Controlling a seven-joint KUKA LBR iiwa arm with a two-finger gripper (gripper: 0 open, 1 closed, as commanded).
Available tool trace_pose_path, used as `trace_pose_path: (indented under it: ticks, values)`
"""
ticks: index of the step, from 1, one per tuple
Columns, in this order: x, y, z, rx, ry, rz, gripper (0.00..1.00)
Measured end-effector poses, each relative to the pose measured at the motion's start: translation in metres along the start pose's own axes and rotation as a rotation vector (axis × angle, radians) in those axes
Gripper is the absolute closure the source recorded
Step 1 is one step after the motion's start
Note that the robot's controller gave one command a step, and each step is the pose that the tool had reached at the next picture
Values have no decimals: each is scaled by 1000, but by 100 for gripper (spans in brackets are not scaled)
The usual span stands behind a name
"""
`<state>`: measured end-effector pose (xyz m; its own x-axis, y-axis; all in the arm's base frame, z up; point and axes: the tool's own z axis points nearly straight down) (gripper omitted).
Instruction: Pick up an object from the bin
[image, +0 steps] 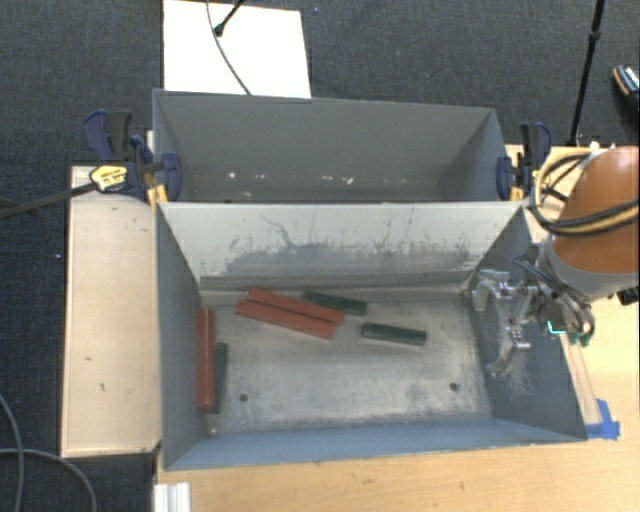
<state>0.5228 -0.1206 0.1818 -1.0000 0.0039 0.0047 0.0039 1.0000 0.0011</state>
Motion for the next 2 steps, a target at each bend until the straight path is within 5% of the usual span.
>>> trace_pose_path:
  ticks: [1, 2]
  values:
    - [-44, 23, 115, 0, -3, -24, 0]
    - [-63, -24, 110, 5, -10, -387, 0]
